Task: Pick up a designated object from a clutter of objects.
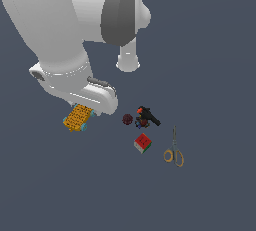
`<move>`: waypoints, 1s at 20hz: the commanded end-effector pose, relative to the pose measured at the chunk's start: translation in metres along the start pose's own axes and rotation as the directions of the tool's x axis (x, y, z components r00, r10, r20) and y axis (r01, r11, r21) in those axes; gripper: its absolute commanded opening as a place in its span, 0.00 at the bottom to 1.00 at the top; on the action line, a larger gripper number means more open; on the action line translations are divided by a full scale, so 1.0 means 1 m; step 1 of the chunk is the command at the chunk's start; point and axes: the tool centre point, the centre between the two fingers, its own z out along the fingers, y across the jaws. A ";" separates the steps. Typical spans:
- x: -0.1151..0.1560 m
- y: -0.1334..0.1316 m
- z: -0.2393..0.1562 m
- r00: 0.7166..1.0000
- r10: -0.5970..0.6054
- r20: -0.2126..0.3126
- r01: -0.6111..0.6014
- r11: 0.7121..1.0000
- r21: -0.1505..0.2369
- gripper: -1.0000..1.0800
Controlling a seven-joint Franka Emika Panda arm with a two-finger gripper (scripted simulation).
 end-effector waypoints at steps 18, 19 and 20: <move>0.048 -0.008 -0.059 1.000 0.000 0.000 0.001 1.000 0.001 0.00; 0.049 -0.008 -0.060 1.000 0.000 0.000 0.001 1.000 0.001 0.00; 0.049 -0.008 -0.061 1.000 0.000 0.000 0.001 1.000 0.001 0.00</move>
